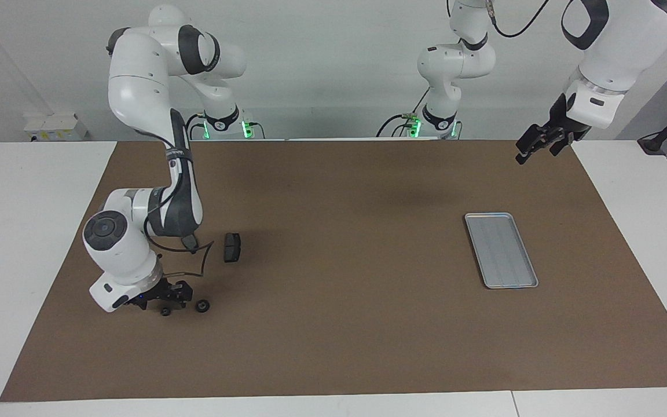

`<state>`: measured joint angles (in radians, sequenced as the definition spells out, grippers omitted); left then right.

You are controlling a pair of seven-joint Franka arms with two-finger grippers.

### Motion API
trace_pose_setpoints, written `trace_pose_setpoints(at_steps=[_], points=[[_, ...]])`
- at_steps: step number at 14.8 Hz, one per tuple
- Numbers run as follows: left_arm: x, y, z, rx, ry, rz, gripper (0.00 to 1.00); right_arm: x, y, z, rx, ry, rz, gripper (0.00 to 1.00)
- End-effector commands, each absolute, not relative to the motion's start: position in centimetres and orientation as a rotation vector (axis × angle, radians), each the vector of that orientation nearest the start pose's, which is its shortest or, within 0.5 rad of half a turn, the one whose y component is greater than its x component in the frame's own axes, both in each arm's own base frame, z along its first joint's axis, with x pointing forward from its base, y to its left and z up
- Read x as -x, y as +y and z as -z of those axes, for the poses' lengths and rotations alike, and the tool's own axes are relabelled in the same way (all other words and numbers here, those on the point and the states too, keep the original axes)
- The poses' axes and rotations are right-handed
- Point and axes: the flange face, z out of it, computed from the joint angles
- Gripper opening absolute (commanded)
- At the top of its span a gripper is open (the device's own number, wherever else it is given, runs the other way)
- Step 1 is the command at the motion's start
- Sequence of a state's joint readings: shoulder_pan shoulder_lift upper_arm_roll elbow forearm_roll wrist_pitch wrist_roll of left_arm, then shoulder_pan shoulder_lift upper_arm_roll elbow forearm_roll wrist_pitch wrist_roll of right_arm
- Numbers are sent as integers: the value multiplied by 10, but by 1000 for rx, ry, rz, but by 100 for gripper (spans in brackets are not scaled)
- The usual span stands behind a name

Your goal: Pick bearing gear from pile to tray

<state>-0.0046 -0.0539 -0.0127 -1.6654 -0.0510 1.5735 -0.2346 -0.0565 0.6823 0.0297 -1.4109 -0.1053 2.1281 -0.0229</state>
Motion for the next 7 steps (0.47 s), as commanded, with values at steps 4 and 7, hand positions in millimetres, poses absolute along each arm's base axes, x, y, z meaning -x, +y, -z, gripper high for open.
trace_pose_setpoints(at_steps=[4, 7], points=[[-530, -14, -615, 3162, -342, -74, 100, -738, -33, -288, 3224, -91, 106, 96], [-530, -14, -615, 3162, -342, -74, 100, -739, -31, -288, 3224, -96, 114, 96]])
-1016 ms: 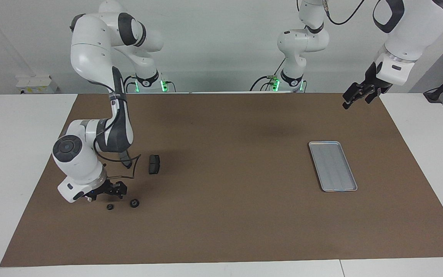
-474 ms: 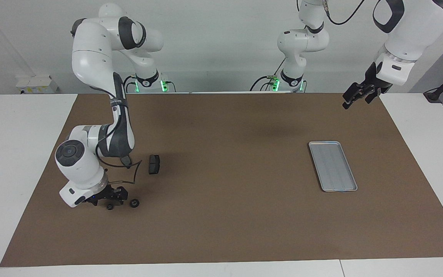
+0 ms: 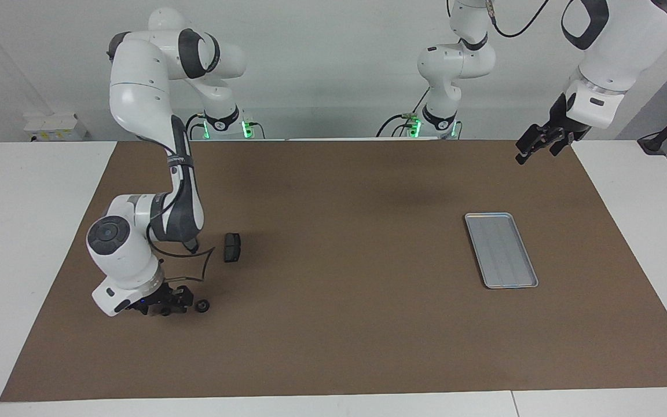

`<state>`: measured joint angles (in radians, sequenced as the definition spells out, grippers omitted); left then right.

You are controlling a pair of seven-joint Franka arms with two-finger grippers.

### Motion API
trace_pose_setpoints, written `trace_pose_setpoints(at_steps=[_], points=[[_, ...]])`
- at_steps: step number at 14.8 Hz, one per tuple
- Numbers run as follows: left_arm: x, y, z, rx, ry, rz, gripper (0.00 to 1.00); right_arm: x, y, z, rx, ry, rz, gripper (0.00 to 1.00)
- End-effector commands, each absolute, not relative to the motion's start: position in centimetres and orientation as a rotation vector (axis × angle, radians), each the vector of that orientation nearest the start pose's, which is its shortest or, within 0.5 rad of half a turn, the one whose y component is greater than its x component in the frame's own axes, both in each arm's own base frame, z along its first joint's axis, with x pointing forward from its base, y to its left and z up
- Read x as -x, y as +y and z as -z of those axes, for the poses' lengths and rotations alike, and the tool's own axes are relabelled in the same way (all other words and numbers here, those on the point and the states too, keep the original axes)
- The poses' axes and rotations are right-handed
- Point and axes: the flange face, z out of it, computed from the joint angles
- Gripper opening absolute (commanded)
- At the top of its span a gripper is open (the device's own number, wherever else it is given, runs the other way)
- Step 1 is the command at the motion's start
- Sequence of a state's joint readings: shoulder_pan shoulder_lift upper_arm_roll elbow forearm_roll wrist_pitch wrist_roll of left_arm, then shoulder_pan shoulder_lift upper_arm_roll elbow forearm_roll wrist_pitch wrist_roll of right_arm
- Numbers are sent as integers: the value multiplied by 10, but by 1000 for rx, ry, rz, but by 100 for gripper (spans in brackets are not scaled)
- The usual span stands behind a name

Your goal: Pick bearing gear from pile to tray

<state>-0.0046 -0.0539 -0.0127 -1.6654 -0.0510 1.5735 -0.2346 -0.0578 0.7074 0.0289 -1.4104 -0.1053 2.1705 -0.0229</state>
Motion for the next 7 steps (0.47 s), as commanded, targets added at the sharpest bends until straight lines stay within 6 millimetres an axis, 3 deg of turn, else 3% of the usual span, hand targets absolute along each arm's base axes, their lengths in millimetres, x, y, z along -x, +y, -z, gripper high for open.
trace_pose_setpoints(at_steps=[1, 4, 7], points=[[-530, -14, -615, 3162, -342, -74, 100, -738, -32, -288, 3224, -94, 114, 96], [-530, -13, -615, 3161, -344, -74, 100, -738, -36, -288, 3224, -84, 116, 89], [-530, -14, -615, 3162, -339, -74, 100, -741, -38, -289, 3221, -80, 160, 88]])
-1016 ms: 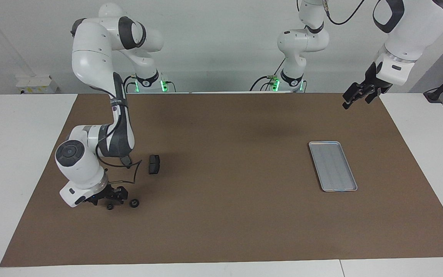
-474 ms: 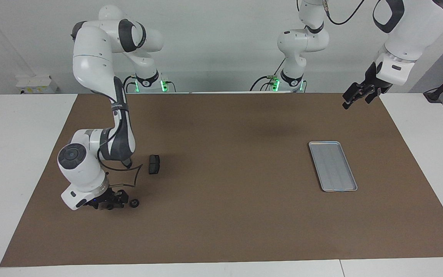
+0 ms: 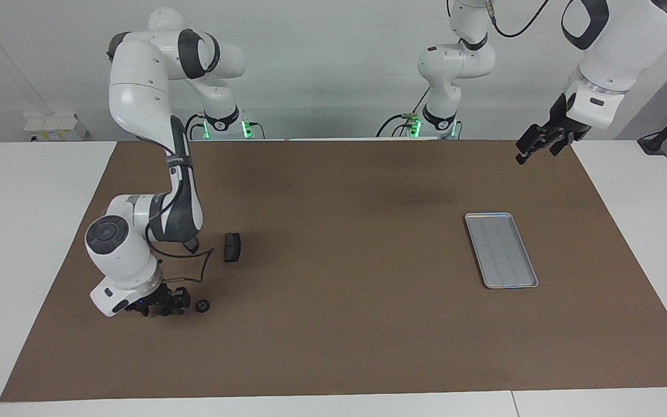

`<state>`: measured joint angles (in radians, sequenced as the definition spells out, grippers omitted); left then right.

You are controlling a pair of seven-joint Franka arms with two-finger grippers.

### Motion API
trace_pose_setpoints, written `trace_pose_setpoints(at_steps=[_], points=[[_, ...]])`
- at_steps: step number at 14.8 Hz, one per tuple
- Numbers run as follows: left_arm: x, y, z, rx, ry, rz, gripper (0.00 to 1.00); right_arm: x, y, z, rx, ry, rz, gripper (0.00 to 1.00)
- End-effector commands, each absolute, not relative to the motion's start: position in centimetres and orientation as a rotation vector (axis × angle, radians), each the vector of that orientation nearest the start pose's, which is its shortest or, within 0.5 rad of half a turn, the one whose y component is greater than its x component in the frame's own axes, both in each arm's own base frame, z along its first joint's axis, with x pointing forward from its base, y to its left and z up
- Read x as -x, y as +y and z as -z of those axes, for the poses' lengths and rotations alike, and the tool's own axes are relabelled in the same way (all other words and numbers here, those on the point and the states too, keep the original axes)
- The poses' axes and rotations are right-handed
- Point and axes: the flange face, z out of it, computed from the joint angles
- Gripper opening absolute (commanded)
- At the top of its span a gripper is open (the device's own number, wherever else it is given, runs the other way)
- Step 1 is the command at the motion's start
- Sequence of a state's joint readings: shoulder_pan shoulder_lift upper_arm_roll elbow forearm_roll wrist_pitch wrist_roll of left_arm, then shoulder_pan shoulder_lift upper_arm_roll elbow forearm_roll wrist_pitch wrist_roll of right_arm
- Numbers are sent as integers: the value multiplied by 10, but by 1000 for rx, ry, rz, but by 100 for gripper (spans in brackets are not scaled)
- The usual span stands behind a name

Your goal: Pick bearing gear from pile to tray

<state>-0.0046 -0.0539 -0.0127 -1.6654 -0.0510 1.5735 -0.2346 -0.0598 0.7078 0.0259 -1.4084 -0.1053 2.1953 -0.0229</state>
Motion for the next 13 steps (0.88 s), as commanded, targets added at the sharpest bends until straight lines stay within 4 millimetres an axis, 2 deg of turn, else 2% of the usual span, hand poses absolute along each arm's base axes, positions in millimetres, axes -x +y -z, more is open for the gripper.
trace_pose_setpoints(at_steps=[1, 4, 6, 8, 11, 12, 13], points=[[-530, -14, -615, 3162, -342, -74, 100, -741, -39, -288, 3222, -79, 160, 88], [-530, -14, -615, 3162, -342, -74, 100, -741, -37, -288, 3217, -79, 160, 88], [-530, -14, -615, 3162, -342, -72, 100, -741, -37, -288, 3216, -78, 163, 85], [-530, -14, -615, 3162, -339, -74, 100, -741, -38, -288, 3217, -77, 162, 77], [-530, -14, -615, 3162, -342, -74, 100, -742, -38, -289, 3212, -74, 194, 74], [-530, -14, -615, 3162, -342, -74, 100, -742, -39, -288, 3212, -72, 197, 70], [-530, -14, -615, 3162, -342, -74, 100, -742, -39, -289, 3212, -72, 197, 62]])
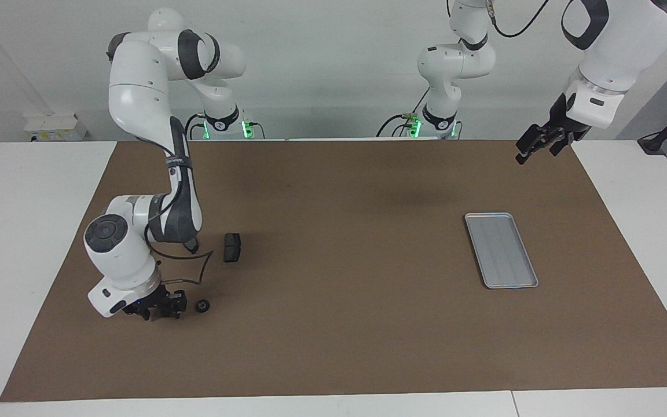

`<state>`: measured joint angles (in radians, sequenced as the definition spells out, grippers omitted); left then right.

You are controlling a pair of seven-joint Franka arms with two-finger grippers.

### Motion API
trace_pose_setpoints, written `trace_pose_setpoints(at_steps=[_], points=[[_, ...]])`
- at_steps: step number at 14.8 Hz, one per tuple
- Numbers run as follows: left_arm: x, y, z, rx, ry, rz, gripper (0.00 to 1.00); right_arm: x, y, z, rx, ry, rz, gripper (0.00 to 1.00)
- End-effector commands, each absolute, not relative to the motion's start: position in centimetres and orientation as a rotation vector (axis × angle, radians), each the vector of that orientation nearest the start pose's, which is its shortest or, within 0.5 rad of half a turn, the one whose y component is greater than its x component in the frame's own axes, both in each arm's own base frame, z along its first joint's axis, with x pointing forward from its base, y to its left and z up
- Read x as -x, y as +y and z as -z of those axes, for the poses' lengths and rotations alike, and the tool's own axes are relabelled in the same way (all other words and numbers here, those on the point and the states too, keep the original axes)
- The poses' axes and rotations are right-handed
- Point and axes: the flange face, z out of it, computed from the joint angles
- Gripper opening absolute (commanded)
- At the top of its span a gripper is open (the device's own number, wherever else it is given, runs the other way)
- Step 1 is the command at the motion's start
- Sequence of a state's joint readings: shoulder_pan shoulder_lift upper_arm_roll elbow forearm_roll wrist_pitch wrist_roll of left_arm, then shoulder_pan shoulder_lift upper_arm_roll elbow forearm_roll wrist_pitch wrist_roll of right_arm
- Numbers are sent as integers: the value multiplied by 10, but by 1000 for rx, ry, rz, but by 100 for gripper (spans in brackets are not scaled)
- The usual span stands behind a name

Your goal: Pick bearing gear from pile to tray

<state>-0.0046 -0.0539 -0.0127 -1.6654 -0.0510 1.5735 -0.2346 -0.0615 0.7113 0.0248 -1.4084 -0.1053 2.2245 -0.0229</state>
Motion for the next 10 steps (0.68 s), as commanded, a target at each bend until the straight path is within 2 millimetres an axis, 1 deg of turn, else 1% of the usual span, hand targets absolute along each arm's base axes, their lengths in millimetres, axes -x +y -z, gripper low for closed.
trace_pose_setpoints(at_steps=[1, 6, 8, 10], points=[[-530, -14, -615, 3162, -342, -74, 100, -742, -39, -288, 3212, -72, 197, 58], [-530, -14, -615, 3162, -342, -74, 100, -740, -38, -285, 3207, -63, 187, 58], [-530, -14, -615, 3162, -342, -74, 100, -736, -38, -280, 3203, -59, 165, 58], [-530, -13, -615, 3162, -342, -74, 100, -734, -40, -279, 3205, -55, 128, 58]])
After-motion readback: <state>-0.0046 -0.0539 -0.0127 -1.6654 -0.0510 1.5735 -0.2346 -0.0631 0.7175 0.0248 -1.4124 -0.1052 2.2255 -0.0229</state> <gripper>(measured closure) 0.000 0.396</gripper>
